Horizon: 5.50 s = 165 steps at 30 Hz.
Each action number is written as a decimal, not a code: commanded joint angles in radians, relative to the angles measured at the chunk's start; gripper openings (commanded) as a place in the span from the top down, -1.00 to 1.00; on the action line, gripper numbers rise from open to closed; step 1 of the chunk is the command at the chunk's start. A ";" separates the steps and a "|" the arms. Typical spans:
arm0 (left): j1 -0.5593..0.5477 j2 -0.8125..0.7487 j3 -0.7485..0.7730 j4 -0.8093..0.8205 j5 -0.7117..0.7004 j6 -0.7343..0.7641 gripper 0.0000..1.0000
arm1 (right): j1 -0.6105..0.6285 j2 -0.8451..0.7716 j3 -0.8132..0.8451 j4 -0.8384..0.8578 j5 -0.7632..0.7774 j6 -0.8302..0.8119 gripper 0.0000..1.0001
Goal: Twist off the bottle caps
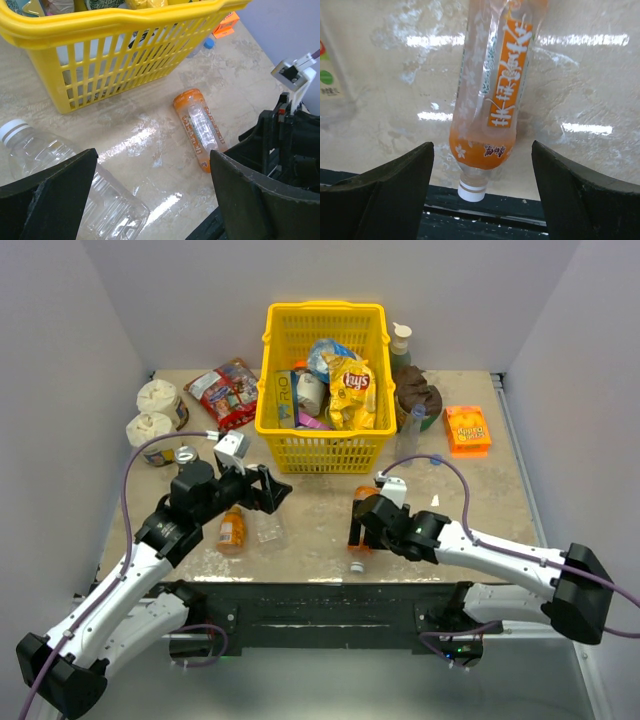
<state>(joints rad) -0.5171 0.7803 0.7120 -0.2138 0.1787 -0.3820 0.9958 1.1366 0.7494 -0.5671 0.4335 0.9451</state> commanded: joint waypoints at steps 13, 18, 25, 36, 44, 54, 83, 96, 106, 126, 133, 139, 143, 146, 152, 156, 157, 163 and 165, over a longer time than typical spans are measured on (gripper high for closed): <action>0.005 -0.027 0.040 -0.076 0.039 0.078 -0.98 | 0.014 0.284 0.090 0.069 0.036 0.060 -0.57; 0.005 -0.044 0.026 -0.061 0.059 0.074 -0.99 | 0.012 0.337 0.105 0.082 0.044 0.021 -0.42; 0.005 -0.047 0.012 -0.038 0.137 0.113 -1.00 | 0.006 0.325 0.131 0.049 -0.019 -0.031 -0.08; -0.065 -0.033 -0.022 -0.018 0.309 0.412 -0.92 | -0.005 0.000 0.214 -0.214 -0.493 -0.127 0.05; -0.311 0.033 0.026 -0.107 0.174 0.589 -0.91 | -0.020 -0.069 0.337 -0.361 -0.867 -0.131 0.12; -0.514 -0.035 0.050 -0.182 0.067 0.722 -0.91 | -0.028 -0.140 0.271 -0.229 -1.187 -0.006 0.14; -0.690 0.116 0.063 -0.113 0.272 0.661 -0.93 | -0.028 -0.046 0.243 -0.056 -1.366 0.004 0.23; -0.745 0.139 0.063 -0.105 0.308 0.637 -0.50 | -0.037 -0.075 0.131 0.187 -1.418 0.168 0.26; -0.762 0.126 0.037 -0.104 0.282 0.565 -0.06 | -0.104 -0.097 0.117 0.217 -1.405 0.181 -0.18; -0.384 0.082 -0.011 0.057 0.136 0.090 0.15 | -0.428 -0.072 0.625 0.033 -0.641 -0.094 -0.59; -0.189 0.186 0.095 0.112 0.338 -0.095 0.14 | -0.280 -0.008 0.714 0.107 -0.373 -0.124 -0.50; -0.127 0.178 0.081 0.198 0.439 -0.198 0.15 | -0.174 0.071 0.774 0.030 -0.239 -0.181 -0.50; -0.121 0.171 0.076 0.191 0.452 -0.199 0.15 | -0.163 0.080 0.772 0.036 -0.226 -0.195 -0.47; -0.123 0.166 0.076 0.188 0.449 -0.198 0.16 | -0.149 0.094 0.775 0.047 -0.213 -0.201 -0.42; -0.123 0.163 0.076 0.180 0.447 -0.199 0.16 | -0.129 0.136 0.794 0.059 -0.210 -0.207 -0.29; -0.121 0.160 0.076 0.180 0.447 -0.198 0.17 | -0.120 0.160 0.812 0.055 -0.205 -0.216 -0.21; -0.121 0.160 0.075 0.182 0.447 -0.198 0.17 | -0.120 0.163 0.812 0.058 -0.203 -0.216 -0.19; -0.123 0.155 0.076 0.179 0.443 -0.196 0.17 | -0.120 0.167 0.815 0.045 -0.196 -0.221 -0.06; -0.121 0.155 0.076 0.180 0.444 -0.196 0.17 | -0.120 0.166 0.812 0.047 -0.191 -0.221 0.04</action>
<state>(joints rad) -0.6426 0.9543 0.7597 -0.0689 0.5995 -0.5652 0.8703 1.3167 1.5200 -0.5385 0.1989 0.7391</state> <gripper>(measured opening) 0.526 0.525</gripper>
